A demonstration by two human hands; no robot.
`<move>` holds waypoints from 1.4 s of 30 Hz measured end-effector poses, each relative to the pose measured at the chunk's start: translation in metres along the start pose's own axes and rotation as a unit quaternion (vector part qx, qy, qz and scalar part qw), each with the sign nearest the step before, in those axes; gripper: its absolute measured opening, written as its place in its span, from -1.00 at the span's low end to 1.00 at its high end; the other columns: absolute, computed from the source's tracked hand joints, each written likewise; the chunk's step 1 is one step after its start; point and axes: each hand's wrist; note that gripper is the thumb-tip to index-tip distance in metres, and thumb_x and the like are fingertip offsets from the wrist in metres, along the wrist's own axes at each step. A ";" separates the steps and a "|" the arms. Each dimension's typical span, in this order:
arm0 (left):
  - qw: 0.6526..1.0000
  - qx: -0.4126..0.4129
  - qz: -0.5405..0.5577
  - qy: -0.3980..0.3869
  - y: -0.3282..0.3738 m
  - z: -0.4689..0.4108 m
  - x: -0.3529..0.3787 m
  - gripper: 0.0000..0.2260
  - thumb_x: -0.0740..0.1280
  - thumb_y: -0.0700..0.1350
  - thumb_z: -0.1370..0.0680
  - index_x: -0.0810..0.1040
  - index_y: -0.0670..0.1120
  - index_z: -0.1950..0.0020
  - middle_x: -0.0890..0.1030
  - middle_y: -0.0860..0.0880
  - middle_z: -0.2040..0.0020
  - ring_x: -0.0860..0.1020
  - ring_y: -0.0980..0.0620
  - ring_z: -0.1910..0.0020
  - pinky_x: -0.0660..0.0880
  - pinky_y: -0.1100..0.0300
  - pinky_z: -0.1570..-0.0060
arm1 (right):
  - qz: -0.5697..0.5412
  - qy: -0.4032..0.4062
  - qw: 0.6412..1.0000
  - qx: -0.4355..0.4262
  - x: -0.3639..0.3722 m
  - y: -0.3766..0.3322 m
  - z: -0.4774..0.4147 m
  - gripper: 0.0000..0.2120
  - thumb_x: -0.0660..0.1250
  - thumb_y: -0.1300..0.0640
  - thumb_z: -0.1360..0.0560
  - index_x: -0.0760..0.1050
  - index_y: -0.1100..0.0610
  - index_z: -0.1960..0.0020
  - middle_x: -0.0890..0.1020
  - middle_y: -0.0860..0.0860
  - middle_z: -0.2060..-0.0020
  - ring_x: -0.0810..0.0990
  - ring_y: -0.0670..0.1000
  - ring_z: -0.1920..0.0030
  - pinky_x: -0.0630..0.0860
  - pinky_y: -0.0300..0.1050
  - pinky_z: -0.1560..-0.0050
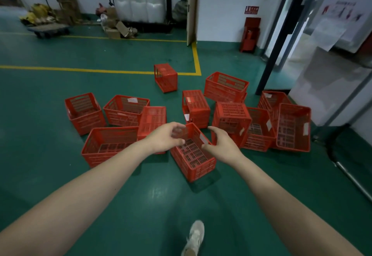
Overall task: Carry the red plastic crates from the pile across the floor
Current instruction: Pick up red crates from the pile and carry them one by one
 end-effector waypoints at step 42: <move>0.828 0.099 -0.257 -0.488 -0.330 -0.672 0.049 -0.47 0.40 -0.12 -0.51 0.34 0.00 -0.46 0.44 -0.05 -0.38 0.41 0.04 -0.34 0.30 0.24 -0.33 | -0.163 -0.028 0.889 0.428 0.225 0.214 -0.565 -0.38 0.39 0.10 -0.45 0.31 0.01 -0.47 0.42 0.06 -0.36 0.39 0.09 -0.36 0.40 -0.07 -0.32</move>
Point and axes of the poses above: each hand's wrist, its own z-axis away from the middle knuckle, its own x-axis out of the palm, y = z × x
